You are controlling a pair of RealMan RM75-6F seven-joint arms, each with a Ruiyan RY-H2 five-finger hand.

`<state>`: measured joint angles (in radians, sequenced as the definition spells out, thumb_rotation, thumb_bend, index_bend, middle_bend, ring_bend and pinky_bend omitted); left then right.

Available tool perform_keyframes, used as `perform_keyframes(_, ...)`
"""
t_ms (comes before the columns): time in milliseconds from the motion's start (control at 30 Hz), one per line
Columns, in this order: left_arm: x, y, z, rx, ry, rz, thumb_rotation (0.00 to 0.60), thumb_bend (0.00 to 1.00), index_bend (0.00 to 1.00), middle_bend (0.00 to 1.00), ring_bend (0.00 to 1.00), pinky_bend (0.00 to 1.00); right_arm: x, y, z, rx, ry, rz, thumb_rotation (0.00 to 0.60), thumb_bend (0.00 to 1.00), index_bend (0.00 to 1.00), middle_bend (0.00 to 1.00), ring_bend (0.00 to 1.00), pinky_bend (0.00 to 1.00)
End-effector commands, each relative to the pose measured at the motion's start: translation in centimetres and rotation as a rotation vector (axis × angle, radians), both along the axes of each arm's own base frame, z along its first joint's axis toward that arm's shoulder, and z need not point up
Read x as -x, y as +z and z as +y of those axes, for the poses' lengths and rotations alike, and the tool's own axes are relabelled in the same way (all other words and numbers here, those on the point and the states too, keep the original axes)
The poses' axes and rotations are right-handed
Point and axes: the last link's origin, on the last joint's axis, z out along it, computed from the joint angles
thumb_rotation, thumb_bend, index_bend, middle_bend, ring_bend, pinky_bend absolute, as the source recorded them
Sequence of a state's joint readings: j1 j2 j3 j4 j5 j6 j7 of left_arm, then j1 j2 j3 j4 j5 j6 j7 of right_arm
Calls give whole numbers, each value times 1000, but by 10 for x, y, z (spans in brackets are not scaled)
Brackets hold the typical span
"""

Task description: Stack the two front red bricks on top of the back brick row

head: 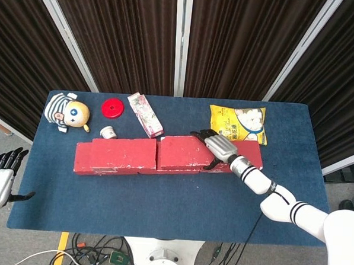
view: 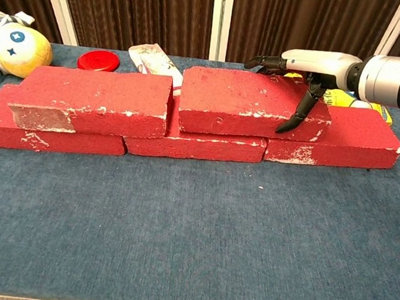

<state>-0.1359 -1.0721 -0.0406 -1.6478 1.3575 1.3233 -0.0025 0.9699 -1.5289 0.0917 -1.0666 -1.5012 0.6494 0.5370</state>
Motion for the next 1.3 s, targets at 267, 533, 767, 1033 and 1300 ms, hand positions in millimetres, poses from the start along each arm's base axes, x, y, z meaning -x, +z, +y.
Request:
perform_keyframes(267, -1, 1, 0, 2, 2, 4, 600, 0, 0, 0, 0, 0, -2, -5, -1, -12, 8, 0, 600, 95, 0, 234, 0, 0)
perform_keyframes(533, -2, 0, 2, 6, -1, 5, 600, 0, 0, 0, 0, 0, -2, -6, -2, -17, 6, -5, 600, 94, 0, 234, 0, 0)
perform_keyframes(767, -2, 1, 2, 7, -1, 3, 600, 0, 0, 0, 0, 0, -5, -7, -1, -30, 9, -6, 600, 94, 0, 234, 0, 0)
perform_keyframes(1033, -2, 1, 2, 9, 3, 3, 600, 0, 0, 0, 0, 0, -4, -8, -2, -32, 1, -6, 600, 94, 0, 234, 0, 0)
perform_keyframes(1300, -2, 1, 2, 9, 6, -1, 600, 0, 0, 0, 0, 0, -5, -10, -3, -38, 0, -7, 600, 93, 0, 234, 0, 0)
